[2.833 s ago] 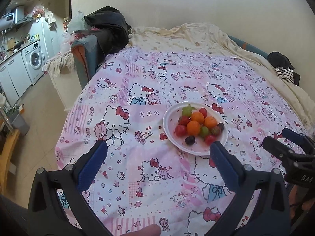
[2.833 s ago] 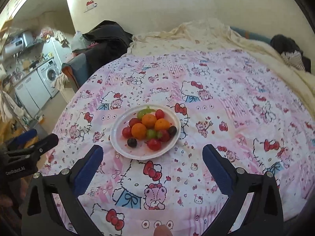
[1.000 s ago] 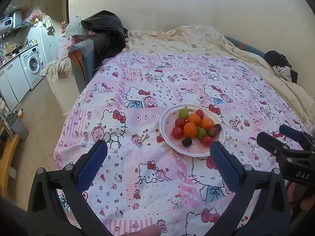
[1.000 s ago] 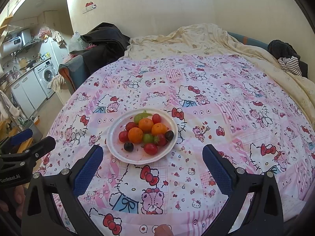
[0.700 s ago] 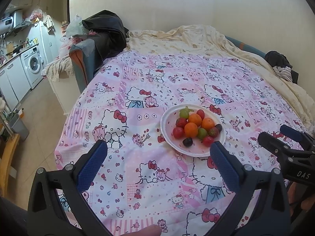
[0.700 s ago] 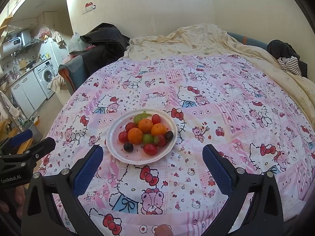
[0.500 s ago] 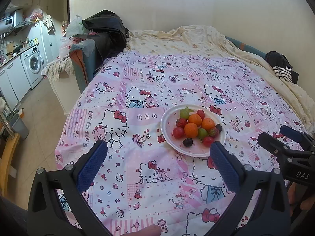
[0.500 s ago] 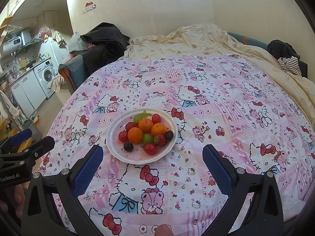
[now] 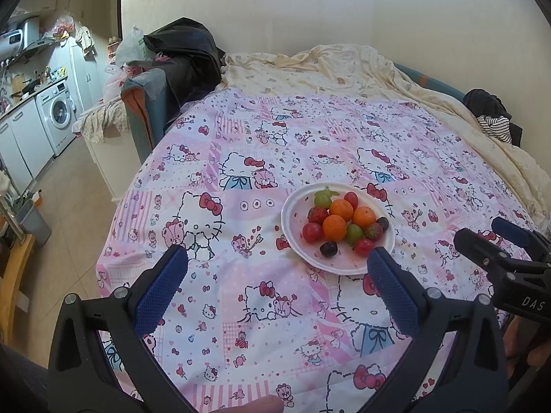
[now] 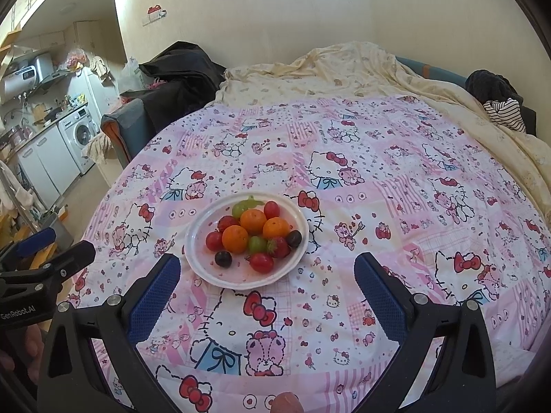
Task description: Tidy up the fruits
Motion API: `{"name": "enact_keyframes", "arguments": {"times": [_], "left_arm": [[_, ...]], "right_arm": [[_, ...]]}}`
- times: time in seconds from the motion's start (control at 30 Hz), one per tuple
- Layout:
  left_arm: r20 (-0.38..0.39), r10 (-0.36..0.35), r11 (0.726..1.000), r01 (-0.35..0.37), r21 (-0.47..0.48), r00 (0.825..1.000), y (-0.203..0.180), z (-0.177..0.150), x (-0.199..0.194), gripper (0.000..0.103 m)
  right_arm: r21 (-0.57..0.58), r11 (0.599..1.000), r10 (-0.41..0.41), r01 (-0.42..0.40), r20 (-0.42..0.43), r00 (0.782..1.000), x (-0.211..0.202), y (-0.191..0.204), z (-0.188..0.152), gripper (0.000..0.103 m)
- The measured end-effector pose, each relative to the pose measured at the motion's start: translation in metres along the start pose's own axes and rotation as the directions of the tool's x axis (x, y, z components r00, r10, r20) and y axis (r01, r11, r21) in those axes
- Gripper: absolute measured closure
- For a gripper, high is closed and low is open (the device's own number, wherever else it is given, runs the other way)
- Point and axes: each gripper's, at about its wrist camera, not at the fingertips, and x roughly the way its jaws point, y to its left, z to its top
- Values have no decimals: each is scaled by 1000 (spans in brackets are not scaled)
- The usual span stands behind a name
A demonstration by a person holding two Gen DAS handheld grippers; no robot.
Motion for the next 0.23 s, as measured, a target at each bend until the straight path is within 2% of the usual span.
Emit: {"name": "enact_keyframes", "arguments": {"times": [0.23], "left_arm": [[1, 1, 1000, -1, 1, 1000, 1, 0, 0, 0]], "right_arm": [[2, 1000, 3, -3, 4, 1000, -2, 1, 1, 0]]}}
